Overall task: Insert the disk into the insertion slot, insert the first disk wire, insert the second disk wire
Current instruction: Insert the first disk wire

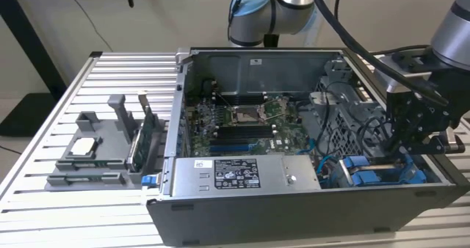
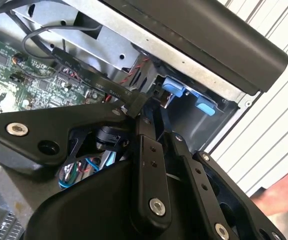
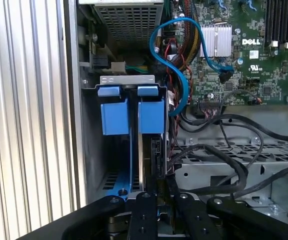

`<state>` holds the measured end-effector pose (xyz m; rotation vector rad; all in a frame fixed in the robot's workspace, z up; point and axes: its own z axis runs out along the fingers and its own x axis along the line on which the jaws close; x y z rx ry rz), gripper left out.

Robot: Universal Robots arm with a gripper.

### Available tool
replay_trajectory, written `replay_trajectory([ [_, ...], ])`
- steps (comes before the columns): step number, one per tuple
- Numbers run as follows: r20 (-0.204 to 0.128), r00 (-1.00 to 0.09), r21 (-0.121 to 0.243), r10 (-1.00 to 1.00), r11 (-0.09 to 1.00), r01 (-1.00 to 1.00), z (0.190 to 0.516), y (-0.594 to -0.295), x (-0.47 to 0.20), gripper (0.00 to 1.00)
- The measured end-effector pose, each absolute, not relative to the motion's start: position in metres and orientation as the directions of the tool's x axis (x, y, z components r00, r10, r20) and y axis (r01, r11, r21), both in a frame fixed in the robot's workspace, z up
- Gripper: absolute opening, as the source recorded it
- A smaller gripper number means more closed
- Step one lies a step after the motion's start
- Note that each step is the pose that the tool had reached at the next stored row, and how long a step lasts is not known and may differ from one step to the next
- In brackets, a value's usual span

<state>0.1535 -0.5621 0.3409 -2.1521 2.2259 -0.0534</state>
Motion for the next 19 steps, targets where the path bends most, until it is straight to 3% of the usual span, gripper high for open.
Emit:
replay_trajectory([
  [19, -0.007, -0.034, -0.037, -0.999, 0.034, -0.999, 0.3347, -0.5620, 0.1535, 0.19],
])
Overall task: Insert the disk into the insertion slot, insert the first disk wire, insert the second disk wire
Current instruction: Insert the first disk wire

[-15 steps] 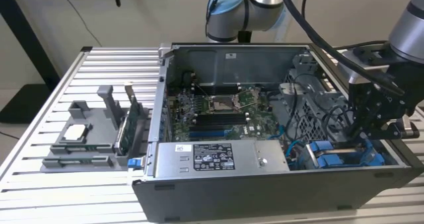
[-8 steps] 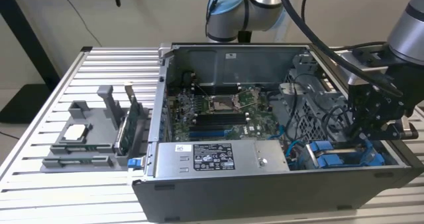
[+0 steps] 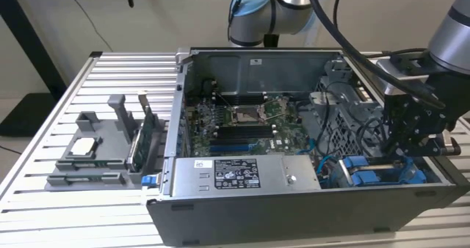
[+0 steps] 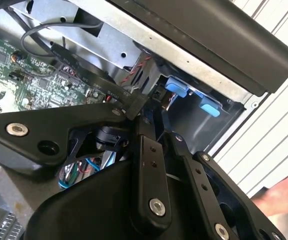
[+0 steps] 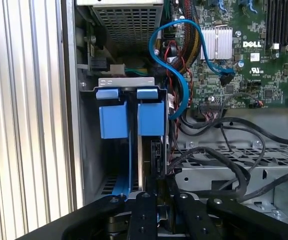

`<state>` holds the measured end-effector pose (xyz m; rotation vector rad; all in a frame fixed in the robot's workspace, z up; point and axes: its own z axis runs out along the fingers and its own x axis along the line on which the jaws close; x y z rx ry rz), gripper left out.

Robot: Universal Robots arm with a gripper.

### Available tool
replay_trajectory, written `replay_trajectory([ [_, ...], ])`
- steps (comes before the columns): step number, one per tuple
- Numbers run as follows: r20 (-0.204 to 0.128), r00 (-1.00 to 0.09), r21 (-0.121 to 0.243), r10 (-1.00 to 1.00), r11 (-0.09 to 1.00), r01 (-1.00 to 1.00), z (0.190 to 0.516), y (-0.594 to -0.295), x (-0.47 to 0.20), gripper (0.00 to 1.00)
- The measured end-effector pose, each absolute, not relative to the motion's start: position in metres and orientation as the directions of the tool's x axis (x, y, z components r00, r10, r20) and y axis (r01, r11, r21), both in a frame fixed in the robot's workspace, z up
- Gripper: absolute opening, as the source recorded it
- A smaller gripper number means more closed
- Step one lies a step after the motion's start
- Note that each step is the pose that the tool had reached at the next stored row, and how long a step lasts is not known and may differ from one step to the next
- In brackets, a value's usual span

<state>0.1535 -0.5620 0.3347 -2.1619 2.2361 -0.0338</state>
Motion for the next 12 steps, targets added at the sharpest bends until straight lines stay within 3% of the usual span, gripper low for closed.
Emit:
replay_trajectory([
  [5, -0.008, -0.034, -0.031, -0.999, 0.034, -0.999, 0.3338, -0.5621, 0.1533, 0.20],
  [6, -0.008, -0.034, -0.031, -0.999, 0.034, -0.999, 0.3339, -0.5621, 0.1534, 0.27],
  [12, -0.007, -0.034, -0.029, -0.999, 0.034, -0.999, 0.3377, -0.5620, 0.1535, 0.27],
])
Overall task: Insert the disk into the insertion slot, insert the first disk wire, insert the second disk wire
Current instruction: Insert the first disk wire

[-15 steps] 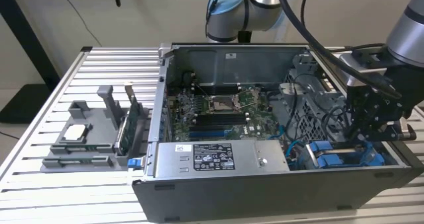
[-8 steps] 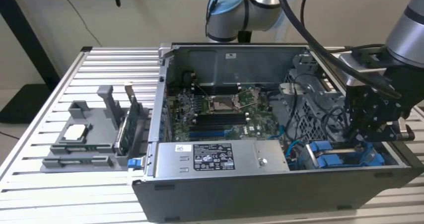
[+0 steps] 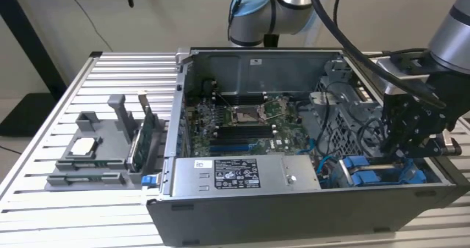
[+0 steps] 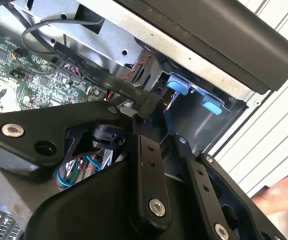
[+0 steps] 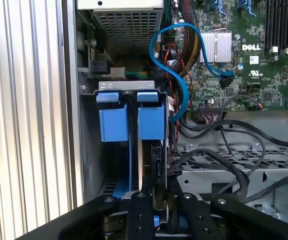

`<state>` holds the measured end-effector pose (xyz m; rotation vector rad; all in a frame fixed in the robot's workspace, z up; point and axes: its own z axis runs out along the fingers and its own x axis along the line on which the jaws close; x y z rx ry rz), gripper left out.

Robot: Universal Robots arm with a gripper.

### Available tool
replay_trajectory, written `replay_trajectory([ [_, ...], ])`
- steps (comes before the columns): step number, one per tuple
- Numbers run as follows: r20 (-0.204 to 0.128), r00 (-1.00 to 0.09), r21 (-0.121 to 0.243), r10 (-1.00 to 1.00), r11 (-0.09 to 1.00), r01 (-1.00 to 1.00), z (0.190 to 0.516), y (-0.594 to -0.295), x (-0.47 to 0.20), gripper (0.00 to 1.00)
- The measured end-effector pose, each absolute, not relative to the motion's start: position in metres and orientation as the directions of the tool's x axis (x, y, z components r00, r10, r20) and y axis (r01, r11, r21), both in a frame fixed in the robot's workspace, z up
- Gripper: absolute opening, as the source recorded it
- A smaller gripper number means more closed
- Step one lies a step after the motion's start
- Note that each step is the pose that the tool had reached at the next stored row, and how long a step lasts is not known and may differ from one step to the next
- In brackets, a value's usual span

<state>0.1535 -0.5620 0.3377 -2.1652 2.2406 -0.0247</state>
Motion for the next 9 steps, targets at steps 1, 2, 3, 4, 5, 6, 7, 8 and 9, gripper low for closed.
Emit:
replay_trajectory([
  [1, -0.007, -0.034, -0.029, -0.999, 0.034, -0.999, 0.339, -0.562, 0.154, 0.27],
  [2, -0.007, -0.034, -0.028, -0.999, 0.034, -0.999, 0.341, -0.562, 0.154, 0.27],
  [3, -0.007, -0.034, -0.028, -0.999, 0.034, -0.999, 0.343, -0.562, 0.154, 0.27],
  [4, -0.007, -0.034, -0.027, -0.999, 0.034, -0.999, 0.344, -0.562, 0.154, 0.27],
  [5, -0.007, -0.034, -0.027, -0.999, 0.035, -0.999, 0.346, -0.562, 0.154, 0.27],
  [6, -0.007, -0.034, -0.026, -0.999, 0.035, -0.999, 0.348, -0.562, 0.153, 0.27],
  [7, -0.007, -0.034, -0.026, -0.999, 0.035, -0.999, 0.350, -0.562, 0.154, 0.27],
  [8, -0.007, -0.034, -0.025, -0.999, 0.035, -0.999, 0.351, -0.562, 0.154, 0.27],
  [9, -0.007, -0.035, -0.025, -0.999, 0.035, -0.999, 0.353, -0.562, 0.153, 0.27],
])
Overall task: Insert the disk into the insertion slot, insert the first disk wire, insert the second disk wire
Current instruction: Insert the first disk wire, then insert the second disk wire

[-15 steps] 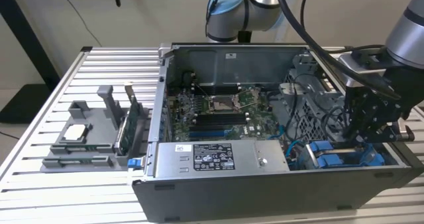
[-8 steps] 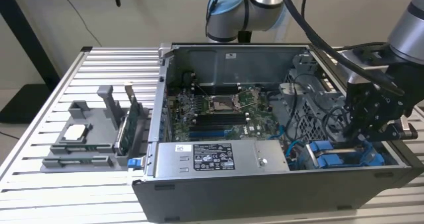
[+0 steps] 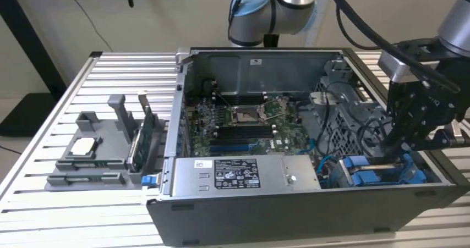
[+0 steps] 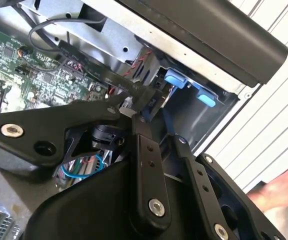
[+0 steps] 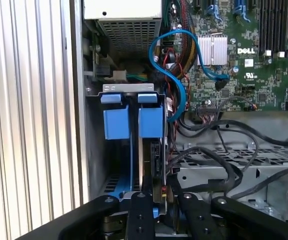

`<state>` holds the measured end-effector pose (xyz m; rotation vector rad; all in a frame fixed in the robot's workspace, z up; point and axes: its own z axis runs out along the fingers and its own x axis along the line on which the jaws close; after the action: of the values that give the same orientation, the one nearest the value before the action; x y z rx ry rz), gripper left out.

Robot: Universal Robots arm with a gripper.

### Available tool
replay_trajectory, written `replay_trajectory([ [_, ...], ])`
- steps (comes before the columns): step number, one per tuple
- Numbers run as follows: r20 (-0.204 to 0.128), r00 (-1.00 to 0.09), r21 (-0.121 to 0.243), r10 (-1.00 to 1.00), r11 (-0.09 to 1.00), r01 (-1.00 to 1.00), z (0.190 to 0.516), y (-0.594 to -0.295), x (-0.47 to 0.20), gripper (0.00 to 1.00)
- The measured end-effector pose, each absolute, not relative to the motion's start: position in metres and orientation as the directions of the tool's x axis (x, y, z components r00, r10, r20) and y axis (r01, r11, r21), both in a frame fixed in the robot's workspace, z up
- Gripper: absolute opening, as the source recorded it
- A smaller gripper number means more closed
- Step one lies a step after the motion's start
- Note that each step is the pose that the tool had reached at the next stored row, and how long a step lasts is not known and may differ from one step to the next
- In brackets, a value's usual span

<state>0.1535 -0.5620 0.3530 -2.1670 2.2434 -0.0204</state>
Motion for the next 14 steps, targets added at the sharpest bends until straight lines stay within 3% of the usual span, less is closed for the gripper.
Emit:
replay_trajectory([
  [14, -0.007, -0.035, -0.022, -0.999, 0.035, -0.999, 0.376, -0.562, 0.154, 0.27],
])
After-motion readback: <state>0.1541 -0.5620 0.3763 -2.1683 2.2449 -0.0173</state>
